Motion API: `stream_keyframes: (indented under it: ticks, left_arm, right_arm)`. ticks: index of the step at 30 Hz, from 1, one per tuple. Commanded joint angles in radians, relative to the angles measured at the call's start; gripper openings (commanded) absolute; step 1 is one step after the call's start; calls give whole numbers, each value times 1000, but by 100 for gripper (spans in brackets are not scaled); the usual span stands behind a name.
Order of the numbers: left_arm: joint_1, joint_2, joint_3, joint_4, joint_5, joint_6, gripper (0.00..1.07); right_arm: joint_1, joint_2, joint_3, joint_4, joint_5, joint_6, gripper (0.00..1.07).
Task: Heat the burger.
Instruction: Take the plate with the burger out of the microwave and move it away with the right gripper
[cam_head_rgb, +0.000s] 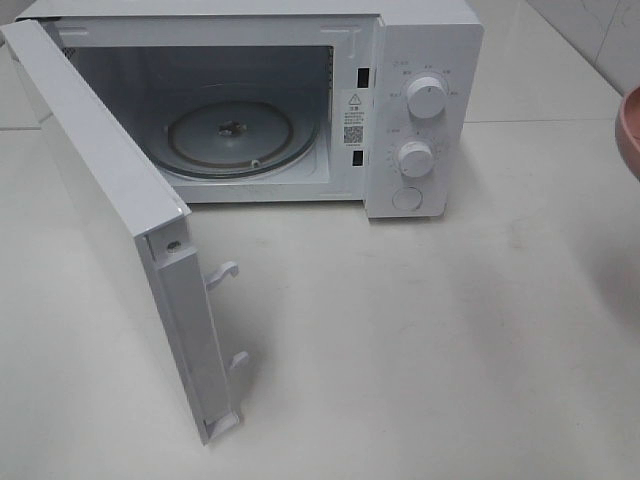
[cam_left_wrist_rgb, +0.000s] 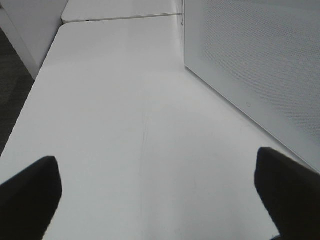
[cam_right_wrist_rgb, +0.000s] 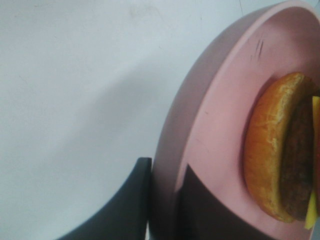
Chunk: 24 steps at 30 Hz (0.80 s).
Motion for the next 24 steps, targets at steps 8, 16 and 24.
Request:
stream_keyframes:
  ticks: [8, 16, 24]
  left_arm:
    - [4, -17, 2, 0, -14, -3, 98]
    - [4, -17, 2, 0, -14, -3, 98]
    - [4, -17, 2, 0, -14, -3, 98]
  right_arm:
    - [-4, 138, -4, -112, 139, 298, 0]
    - [-4, 283, -6, -159, 177, 654, 0]
    - [-4, 397, -6, -185, 184, 824, 0]
